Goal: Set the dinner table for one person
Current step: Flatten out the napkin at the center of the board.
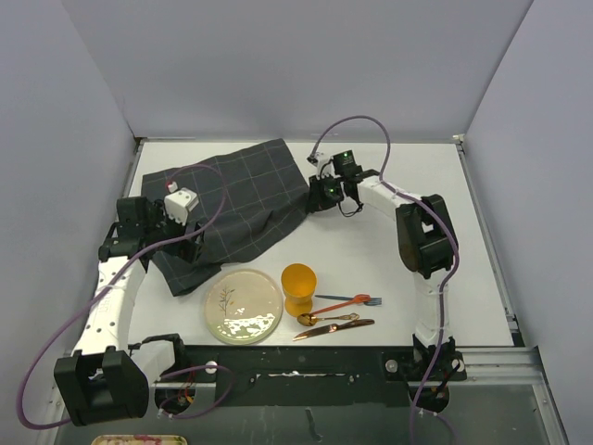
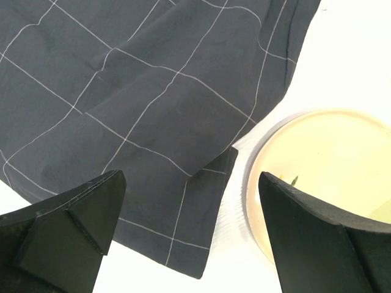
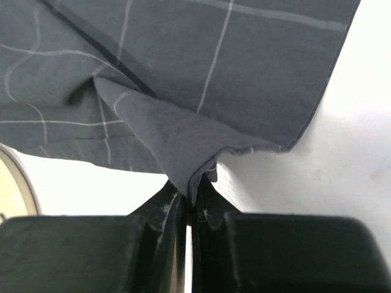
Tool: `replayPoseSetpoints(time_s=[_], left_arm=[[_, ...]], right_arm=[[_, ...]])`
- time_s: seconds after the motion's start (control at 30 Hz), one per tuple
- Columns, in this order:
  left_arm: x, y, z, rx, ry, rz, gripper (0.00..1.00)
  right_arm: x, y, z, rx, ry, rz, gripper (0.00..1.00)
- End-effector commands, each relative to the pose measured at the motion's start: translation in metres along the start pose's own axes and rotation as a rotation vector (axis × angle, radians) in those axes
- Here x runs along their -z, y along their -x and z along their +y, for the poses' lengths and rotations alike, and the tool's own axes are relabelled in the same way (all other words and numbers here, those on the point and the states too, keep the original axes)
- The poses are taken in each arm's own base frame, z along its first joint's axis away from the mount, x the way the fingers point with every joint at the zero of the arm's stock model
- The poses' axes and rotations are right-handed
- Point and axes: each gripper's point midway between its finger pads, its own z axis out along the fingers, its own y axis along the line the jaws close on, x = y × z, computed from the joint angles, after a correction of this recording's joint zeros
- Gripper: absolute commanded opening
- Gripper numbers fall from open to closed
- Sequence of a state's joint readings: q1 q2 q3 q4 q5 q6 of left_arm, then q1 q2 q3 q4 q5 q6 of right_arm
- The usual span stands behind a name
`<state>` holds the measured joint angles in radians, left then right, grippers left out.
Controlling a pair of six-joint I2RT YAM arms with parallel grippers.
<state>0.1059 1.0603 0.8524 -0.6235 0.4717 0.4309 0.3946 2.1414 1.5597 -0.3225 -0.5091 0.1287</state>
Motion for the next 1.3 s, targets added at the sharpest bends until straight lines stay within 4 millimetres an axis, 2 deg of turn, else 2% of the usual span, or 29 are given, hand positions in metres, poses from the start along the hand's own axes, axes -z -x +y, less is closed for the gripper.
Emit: replayPoseSetpoints(time_s=[0.0, 0.2, 0.47, 0.7, 0.73, 0.83, 1.0, 1.27], left_arm=[[-0.002, 0.012, 0.003, -0.032, -0.001, -0.054, 0.91], [-0.004, 0.004, -0.009, -0.06, -0.077, -0.03, 0.91], [-0.007, -0.006, -0.021, -0.121, -0.121, 0.008, 0.91], [-0.016, -0.015, -0.035, -0.215, -0.118, 0.038, 0.91], [-0.02, -0.023, -0.039, -0.217, -0.129, 0.055, 0.91], [-0.025, -0.028, -0.049, -0.237, -0.151, 0.072, 0.91], [-0.037, -0.042, -0.062, -0.283, -0.17, 0.109, 0.91], [-0.052, -0.067, -0.06, -0.396, -0.097, 0.217, 0.93]], right_arm=[[0.012, 0.049, 0.016, 0.067, 0.017, -0.085, 0.0], [0.033, 0.087, 0.023, 0.118, -0.013, -0.163, 0.0], [0.048, 0.132, 0.025, 0.171, -0.054, -0.245, 0.0], [0.084, 0.183, 0.016, 0.222, -0.137, -0.365, 0.0], [0.086, 0.185, 0.016, 0.224, -0.14, -0.37, 0.0], [0.095, 0.19, 0.016, 0.234, -0.158, -0.389, 0.0], [0.107, 0.195, 0.004, 0.212, -0.186, -0.411, 0.0], [0.118, 0.195, -0.01, 0.2, -0.21, -0.417, 0.0]])
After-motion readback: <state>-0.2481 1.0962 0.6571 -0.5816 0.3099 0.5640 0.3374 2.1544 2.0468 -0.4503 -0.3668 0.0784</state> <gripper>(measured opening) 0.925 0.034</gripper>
